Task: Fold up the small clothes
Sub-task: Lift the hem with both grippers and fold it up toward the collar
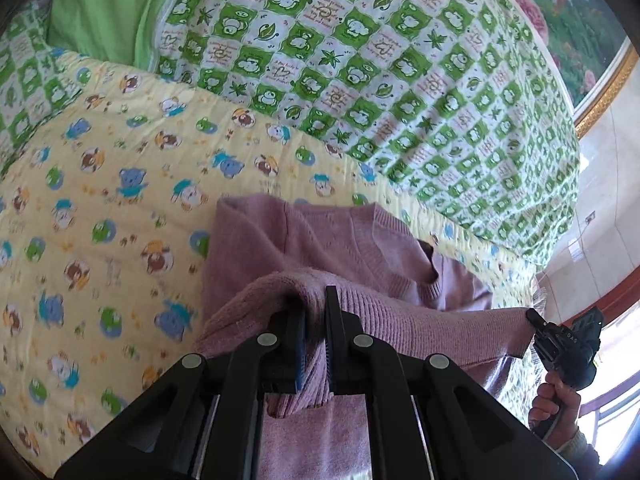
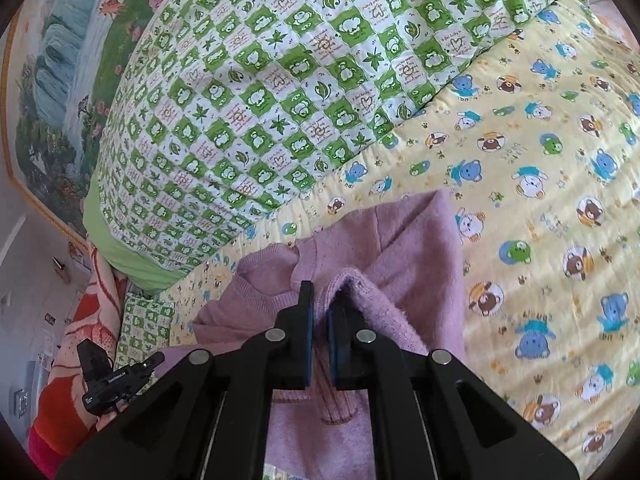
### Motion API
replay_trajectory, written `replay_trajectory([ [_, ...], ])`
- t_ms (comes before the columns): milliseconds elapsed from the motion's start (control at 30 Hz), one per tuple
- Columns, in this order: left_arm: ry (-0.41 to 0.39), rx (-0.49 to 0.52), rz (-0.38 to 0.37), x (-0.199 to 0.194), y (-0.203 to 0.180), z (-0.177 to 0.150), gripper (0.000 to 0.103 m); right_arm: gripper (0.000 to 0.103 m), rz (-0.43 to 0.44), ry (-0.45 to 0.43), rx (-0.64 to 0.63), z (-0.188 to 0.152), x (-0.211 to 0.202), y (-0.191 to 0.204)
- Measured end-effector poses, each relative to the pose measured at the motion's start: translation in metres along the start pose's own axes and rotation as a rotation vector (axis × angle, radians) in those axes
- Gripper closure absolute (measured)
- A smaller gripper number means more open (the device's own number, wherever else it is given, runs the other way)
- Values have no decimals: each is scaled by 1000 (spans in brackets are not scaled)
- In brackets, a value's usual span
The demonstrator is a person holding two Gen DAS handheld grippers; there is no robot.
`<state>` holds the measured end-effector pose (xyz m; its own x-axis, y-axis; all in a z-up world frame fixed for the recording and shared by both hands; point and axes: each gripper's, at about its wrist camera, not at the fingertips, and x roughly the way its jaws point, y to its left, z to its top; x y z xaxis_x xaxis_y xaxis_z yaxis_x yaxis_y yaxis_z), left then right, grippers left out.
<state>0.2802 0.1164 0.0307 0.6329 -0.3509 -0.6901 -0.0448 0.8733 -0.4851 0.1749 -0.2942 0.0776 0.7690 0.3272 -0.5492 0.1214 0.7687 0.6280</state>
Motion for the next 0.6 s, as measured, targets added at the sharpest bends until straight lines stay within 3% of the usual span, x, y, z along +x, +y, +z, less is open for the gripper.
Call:
replay_trajectory([
  [267, 32, -36, 52, 60, 13, 31, 97, 96, -59, 46, 13, 31, 58, -22],
  [467, 48, -14, 94, 89, 15, 37, 97, 96, -87, 69, 30, 38, 83, -42],
  [600, 80, -60, 106, 102, 28, 38, 91, 95, -111, 103, 66, 41, 98, -56],
])
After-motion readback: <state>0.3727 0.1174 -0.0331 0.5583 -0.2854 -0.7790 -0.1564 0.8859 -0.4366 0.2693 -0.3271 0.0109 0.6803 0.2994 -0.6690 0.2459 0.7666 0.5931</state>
